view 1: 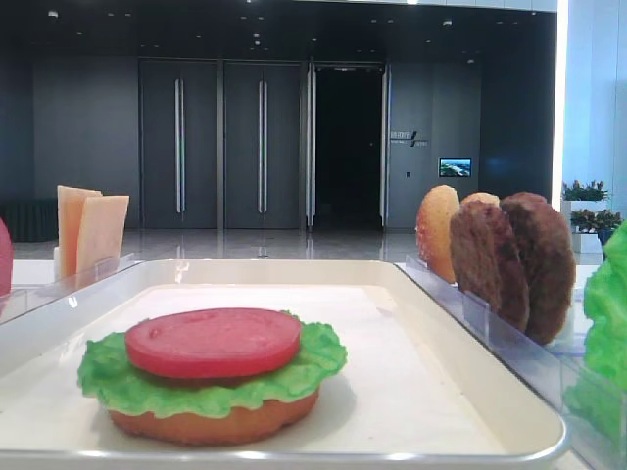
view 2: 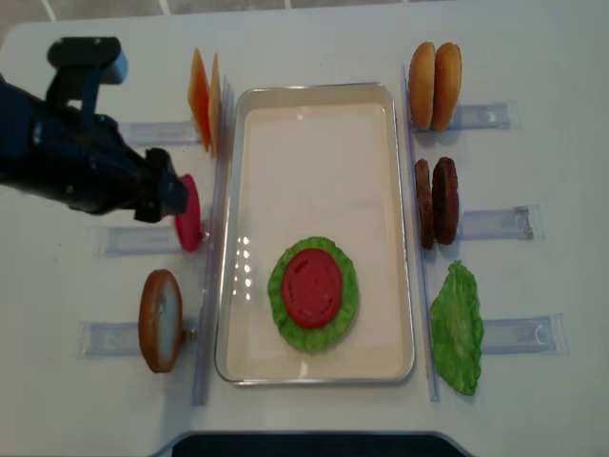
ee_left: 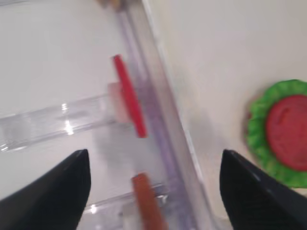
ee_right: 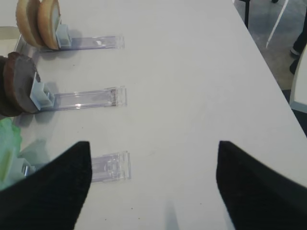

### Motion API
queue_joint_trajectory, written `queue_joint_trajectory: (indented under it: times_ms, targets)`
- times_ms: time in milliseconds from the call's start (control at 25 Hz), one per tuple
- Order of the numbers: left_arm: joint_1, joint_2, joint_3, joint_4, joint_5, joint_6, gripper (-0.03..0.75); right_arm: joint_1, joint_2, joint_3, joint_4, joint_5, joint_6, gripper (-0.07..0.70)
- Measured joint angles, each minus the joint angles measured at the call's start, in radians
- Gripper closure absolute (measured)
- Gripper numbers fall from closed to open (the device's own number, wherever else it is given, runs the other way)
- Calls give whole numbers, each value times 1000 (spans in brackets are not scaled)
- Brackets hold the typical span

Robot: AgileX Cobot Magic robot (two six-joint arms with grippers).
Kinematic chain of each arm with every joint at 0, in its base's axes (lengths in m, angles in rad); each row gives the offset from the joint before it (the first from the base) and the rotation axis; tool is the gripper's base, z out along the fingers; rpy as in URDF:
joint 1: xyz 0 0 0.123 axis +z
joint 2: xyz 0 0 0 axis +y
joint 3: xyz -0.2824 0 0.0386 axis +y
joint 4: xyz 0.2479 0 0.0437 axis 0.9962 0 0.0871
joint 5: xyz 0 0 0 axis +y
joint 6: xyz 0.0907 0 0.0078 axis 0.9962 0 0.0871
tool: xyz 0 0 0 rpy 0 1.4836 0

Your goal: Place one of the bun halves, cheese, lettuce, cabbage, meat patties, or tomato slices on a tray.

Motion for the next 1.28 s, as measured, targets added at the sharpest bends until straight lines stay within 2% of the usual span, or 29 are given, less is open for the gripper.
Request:
queue_joint_trajectory:
  times_ms: [200,280,400,600,960,1280]
  targets:
    - [48,-20,-5,262,141,-121,76,0,0,0,0,0,0,90]
    - [48,-22,-5,309,198,-132,76,0,0,0,0,0,0,90]
    - [48,-29,1,326,243,-138,76,0,0,0,0,0,0,90]
    - [48,-115,89,316,248,-139,76,0,0,0,0,0,0,90]
    - [48,-398,281,230,247,-140,76,0,0,0,0,1,0,90]
    - [48,-625,374,178,246,-110,76,0,0,0,0,1,0,90]
